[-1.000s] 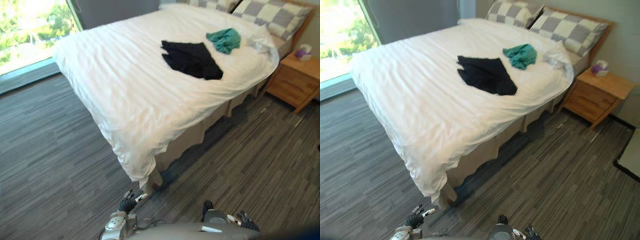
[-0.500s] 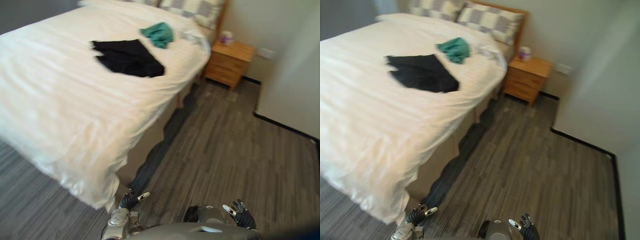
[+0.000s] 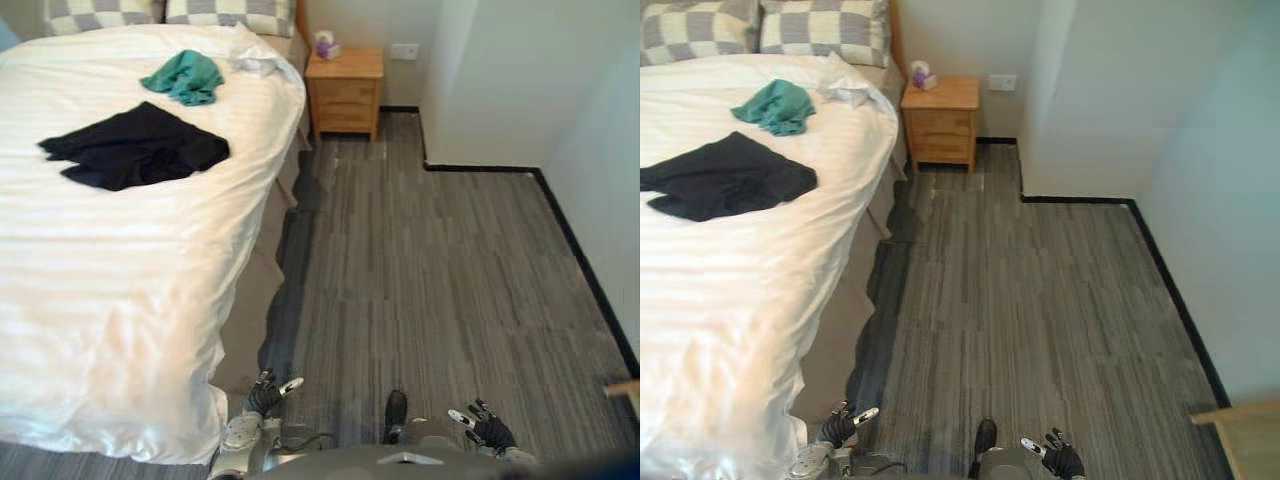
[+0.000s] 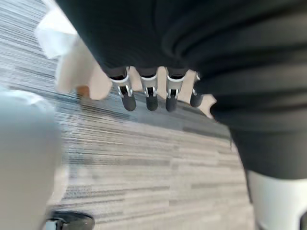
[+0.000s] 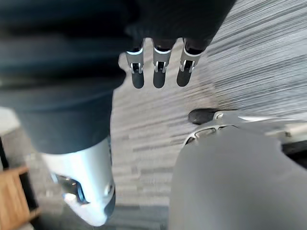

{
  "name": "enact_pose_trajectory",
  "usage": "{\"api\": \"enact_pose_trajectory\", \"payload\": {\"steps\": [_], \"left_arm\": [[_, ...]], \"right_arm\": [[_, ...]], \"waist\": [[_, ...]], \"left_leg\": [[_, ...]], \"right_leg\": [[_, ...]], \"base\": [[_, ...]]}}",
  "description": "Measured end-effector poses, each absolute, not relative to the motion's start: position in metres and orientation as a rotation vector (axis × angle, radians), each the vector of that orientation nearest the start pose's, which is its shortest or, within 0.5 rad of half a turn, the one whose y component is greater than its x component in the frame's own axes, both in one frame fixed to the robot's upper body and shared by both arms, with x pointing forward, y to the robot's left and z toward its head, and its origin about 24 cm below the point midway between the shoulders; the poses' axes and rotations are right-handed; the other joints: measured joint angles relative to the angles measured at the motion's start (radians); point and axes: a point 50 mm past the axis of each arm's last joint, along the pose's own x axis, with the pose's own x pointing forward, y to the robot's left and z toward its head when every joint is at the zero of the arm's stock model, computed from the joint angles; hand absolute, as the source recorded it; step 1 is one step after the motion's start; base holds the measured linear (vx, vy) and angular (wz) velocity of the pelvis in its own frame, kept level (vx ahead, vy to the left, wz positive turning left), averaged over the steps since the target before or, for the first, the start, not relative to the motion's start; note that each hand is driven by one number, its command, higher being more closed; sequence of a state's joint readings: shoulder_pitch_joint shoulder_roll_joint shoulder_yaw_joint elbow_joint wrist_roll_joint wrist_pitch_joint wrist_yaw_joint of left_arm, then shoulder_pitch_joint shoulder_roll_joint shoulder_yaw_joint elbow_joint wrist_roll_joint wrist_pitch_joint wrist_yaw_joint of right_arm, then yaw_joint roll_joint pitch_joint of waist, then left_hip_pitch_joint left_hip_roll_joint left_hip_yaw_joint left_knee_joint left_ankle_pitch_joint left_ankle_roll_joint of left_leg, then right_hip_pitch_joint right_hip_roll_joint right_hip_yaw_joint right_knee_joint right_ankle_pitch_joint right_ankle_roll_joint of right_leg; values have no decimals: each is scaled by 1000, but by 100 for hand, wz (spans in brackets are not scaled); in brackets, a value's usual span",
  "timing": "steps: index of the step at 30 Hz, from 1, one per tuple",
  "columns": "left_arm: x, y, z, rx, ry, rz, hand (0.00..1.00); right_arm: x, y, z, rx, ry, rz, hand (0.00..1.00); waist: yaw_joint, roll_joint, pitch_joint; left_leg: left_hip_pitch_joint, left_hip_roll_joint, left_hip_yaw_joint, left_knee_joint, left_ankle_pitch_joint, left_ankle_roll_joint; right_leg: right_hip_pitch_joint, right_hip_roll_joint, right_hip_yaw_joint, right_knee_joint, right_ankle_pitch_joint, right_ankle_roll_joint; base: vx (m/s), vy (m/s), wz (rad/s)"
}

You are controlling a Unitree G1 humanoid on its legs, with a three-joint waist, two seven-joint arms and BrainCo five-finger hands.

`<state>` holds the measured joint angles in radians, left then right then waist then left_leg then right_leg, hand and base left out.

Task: Tidy the bed and pick cloth on bed and put in laundry

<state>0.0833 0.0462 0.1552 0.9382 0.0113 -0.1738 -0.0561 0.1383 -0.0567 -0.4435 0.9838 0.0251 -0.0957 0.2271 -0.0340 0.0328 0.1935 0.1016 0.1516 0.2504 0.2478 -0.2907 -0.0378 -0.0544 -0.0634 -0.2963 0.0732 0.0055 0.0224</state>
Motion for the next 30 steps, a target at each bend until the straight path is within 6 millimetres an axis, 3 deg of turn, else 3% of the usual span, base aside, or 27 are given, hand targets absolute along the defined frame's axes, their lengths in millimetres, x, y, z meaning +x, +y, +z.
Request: {"api": "enact_pose_trajectory", "payload": {"steps": [1,2,4,6,9,11,19,22,23,30], "left_arm": [[131,193,-142,-21,838,120,0],[132,193,-142,-13,838,103,0],[127,186,-145,-3,859,51,0],[124,174,-148,8,884,-10,0],[120,167,-151,9,916,-36,0],[116,167,-153,8,943,-28,0],[115,182,-153,68,988,-1,0],[115,183,-154,72,1013,9,0],[110,190,-158,-49,1124,77,0],[108,189,-159,-95,1125,96,0]], "right_arm": [[79,-219,-156,282,983,-300,0],[75,-216,-158,288,1002,-301,0],[62,-216,-161,280,1040,-332,0],[52,-218,-162,265,1064,-364,0],[49,-221,-161,248,1065,-390,0],[52,-221,-161,233,1062,-388,0],[64,-210,-163,253,1082,-341,0],[65,-211,-164,269,1103,-343,0],[101,-203,-160,310,1057,-301,0],[97,-203,-161,314,1061,-305,0]], "waist": [[10,-10,17],[11,-12,15],[7,-17,9],[-8,-4,-4],[-8,8,-15],[-1,8,-18],[20,-46,-50],[27,-45,-49],[27,-32,-26],[25,-32,-26]], "left_leg": [[13,-15,10,0,4,3],[27,-17,14,-30,21,-6],[61,-47,3,-87,51,-8],[75,-71,-21,-132,71,-12],[82,-89,-46,-165,84,-5],[93,-90,-52,-175,84,-5],[94,-90,-104,-174,81,4],[117,-98,-133,-171,82,4],[143,-97,-185,-177,56,5],[141,-97,-181,-178,56,5]], "right_leg": [[14,-5,4,-22,48,-35],[43,1,-1,-74,70,-14],[82,-9,-6,-138,112,-9],[100,-25,-24,-164,124,3],[100,-43,-44,-155,121,6],[100,-46,-48,-130,104,8],[107,-35,-70,-106,73,2],[136,-39,-62,-114,73,2],[176,-25,-48,-175,97,12],[172,-24,-45,-175,97,12]], "base": [[-13,120,1],[-21,46,-15],[14,30,11],[36,89,34],[67,86,24],[73,70,17],[111,38,13],[76,39,5],[31,24,1],[0,0,-1]]}}
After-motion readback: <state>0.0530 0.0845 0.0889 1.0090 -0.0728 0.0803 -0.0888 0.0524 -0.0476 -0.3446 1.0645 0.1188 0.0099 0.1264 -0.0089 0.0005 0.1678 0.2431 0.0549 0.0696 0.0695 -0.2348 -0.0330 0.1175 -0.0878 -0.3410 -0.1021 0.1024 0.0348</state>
